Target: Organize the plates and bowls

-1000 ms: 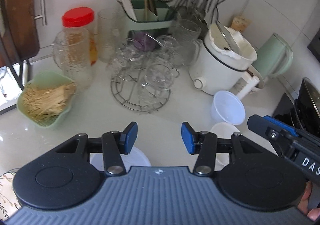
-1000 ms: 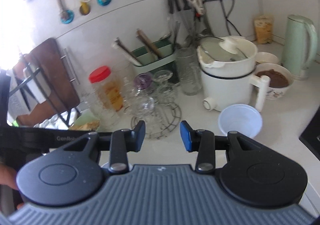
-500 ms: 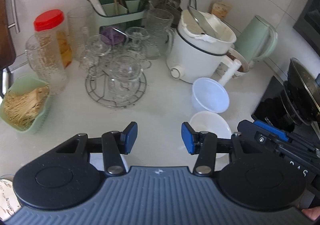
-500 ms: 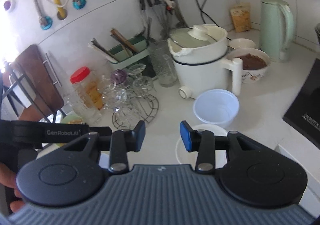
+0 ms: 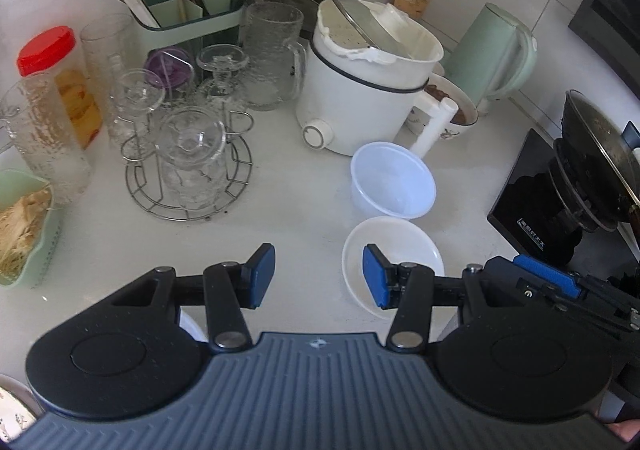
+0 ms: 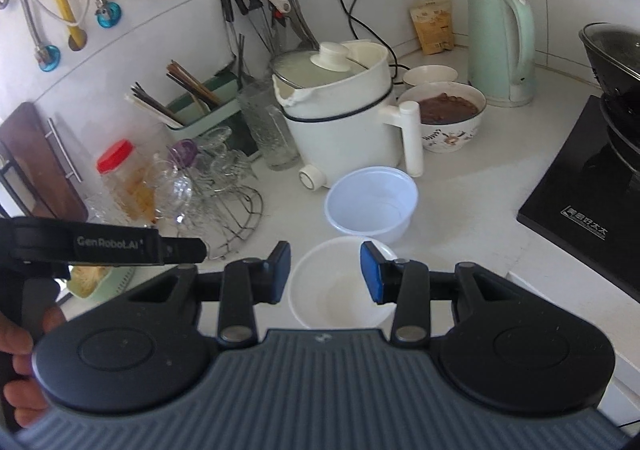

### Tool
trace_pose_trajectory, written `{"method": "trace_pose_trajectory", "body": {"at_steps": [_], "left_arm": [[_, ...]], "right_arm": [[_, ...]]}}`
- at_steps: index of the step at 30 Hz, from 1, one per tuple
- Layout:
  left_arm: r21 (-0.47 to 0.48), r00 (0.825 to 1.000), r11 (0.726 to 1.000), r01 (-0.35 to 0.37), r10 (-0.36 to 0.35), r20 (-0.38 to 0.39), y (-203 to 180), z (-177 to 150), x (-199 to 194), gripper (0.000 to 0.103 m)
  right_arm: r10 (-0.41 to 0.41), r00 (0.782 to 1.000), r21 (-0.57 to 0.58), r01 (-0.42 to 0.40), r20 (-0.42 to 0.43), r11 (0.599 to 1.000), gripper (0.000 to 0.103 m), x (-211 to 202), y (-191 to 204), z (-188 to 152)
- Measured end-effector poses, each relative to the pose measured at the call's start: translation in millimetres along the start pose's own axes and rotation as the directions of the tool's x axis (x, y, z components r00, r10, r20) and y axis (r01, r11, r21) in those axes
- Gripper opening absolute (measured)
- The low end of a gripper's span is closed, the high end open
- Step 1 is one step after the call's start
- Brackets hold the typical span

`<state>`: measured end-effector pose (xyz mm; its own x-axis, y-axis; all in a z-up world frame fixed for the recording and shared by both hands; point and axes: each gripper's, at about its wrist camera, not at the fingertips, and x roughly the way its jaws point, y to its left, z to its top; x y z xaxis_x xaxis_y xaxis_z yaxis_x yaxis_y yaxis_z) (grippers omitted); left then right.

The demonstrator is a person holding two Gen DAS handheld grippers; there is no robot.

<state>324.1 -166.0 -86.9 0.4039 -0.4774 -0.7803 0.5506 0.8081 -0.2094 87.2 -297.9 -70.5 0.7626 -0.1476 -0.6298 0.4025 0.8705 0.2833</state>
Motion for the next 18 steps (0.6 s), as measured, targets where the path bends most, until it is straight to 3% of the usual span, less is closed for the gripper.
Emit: {"method": "trace_pose_trajectory", "body": {"at_steps": [7, 11, 18], "left_arm": [[-0.002, 0.999, 1.000, -0.018, 0.018, -0.042, -6, 7, 22, 0.054], [0.010, 0.997, 0.999, -0.039, 0.040, -0.066, -8, 23, 43, 0.061], [-0.043, 0.994, 0.999, 0.026, -0.030, -0.102, -4, 48, 91, 0.064]], "right_arm": [[-0.007, 1.000, 0.002, 0.007, -0.016, 1.000, 0.041, 17, -18, -4], [0.005, 1.000, 0.021, -0.005, -0.018, 1.000, 0.041, 39, -27, 5], [-0.033, 0.999, 0.034, 0.033, -0.001, 0.999, 0.041, 86, -44, 22]]}}
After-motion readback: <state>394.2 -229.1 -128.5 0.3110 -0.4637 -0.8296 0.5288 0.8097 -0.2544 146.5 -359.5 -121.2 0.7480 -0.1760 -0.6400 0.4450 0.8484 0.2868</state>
